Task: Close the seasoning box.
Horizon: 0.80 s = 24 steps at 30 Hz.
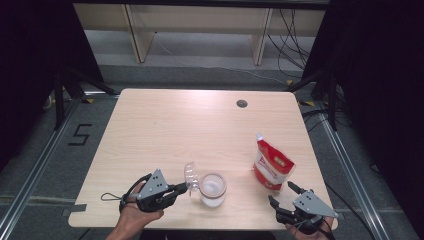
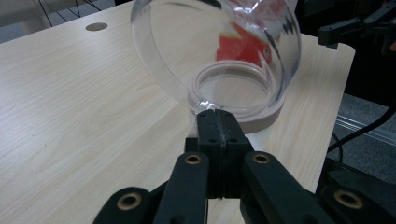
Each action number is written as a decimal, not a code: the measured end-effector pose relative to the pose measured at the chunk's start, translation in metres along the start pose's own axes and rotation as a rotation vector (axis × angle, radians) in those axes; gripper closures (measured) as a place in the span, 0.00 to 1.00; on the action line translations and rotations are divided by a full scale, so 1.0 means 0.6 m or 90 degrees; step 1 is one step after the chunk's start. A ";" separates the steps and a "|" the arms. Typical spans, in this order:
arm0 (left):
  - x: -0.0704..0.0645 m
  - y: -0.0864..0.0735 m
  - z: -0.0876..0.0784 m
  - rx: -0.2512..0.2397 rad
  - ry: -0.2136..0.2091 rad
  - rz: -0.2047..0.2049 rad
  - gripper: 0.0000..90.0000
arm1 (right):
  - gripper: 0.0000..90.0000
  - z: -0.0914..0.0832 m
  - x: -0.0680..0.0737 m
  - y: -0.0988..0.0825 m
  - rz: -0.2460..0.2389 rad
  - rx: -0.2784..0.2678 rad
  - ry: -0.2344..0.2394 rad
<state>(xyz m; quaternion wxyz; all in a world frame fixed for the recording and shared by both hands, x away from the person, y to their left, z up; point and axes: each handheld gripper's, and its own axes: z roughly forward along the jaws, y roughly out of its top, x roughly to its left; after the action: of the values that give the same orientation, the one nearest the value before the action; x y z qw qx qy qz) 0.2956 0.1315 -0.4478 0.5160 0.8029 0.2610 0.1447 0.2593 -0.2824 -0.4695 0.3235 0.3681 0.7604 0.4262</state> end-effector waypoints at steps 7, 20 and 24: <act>-0.003 0.002 0.003 -0.001 -0.002 0.004 0.99 | 0.28 0.000 0.003 0.000 0.009 0.006 0.005; -0.008 0.004 0.009 0.000 -0.004 -0.002 0.99 | 0.28 0.000 0.005 0.000 0.021 0.015 0.012; -0.007 0.004 0.009 -0.002 -0.004 0.003 0.99 | 0.28 0.000 0.002 0.000 0.011 0.008 0.006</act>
<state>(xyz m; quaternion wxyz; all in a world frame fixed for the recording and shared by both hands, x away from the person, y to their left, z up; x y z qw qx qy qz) 0.2956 0.1242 -0.4475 0.5178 0.8032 0.2570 0.1440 0.2587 -0.2813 -0.4701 0.3137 0.3749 0.7615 0.4257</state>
